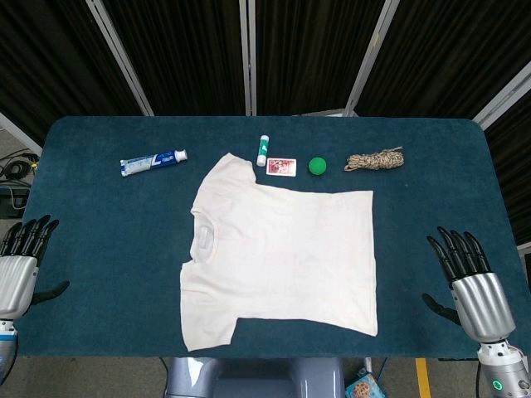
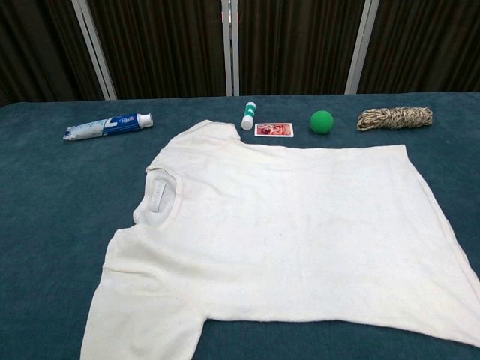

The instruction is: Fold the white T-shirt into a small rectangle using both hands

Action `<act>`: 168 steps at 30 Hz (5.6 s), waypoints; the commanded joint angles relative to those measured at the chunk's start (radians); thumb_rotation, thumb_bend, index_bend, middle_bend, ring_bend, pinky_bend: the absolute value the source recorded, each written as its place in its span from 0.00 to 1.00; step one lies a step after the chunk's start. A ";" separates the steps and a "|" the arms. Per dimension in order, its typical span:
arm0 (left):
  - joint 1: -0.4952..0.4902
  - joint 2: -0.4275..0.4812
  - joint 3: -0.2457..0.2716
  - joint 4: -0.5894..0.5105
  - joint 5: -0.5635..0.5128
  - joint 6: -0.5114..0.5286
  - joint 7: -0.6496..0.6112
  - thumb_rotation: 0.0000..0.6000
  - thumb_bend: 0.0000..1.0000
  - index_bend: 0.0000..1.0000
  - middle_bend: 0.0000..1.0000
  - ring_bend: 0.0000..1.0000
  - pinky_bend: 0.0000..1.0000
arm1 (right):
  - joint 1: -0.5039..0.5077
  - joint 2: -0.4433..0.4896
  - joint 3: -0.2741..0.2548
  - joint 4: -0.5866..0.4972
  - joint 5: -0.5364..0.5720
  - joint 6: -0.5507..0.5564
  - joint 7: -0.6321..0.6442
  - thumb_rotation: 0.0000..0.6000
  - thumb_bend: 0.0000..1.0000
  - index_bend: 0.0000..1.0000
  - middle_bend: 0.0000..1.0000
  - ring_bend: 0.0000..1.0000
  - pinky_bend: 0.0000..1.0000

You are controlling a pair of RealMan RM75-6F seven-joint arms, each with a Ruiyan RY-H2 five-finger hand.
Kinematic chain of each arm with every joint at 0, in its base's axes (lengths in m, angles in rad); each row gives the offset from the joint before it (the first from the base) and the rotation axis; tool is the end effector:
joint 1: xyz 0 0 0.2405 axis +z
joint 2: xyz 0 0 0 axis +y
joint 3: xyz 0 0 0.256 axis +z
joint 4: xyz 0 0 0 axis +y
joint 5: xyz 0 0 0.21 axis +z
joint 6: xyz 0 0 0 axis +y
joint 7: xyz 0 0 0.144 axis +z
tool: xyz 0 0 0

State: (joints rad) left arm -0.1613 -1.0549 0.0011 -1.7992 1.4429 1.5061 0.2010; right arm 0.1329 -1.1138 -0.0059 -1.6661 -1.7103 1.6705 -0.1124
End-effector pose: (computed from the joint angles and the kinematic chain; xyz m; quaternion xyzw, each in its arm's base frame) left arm -0.2757 0.1890 0.1615 -0.6174 -0.3637 -0.3659 0.5939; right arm -0.2596 -0.1767 0.1627 0.6378 -0.2716 0.4634 0.5520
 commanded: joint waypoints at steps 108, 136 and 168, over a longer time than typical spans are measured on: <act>-0.212 -0.491 0.177 0.665 0.510 -0.189 -0.314 1.00 0.15 0.51 0.00 0.00 0.00 | 0.112 -0.370 -0.180 0.479 -0.134 -0.333 -0.010 1.00 0.38 0.70 0.08 0.00 0.00; -0.283 -0.586 0.196 0.679 0.467 -0.268 -0.262 1.00 0.25 0.51 0.00 0.00 0.00 | 0.116 -0.366 -0.184 0.476 -0.133 -0.324 0.000 1.00 0.39 0.71 0.08 0.00 0.00; -0.310 -0.628 0.212 0.675 0.414 -0.291 -0.266 1.00 0.53 0.64 0.00 0.00 0.00 | 0.118 -0.365 -0.187 0.478 -0.135 -0.315 0.004 1.00 0.39 0.72 0.09 0.00 0.00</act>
State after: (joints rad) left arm -0.4710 -1.6831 0.2130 -1.1239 1.8578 1.2149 -0.0644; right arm 0.2506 -1.4785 -0.1930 -1.1883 -1.8457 1.3554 -0.1083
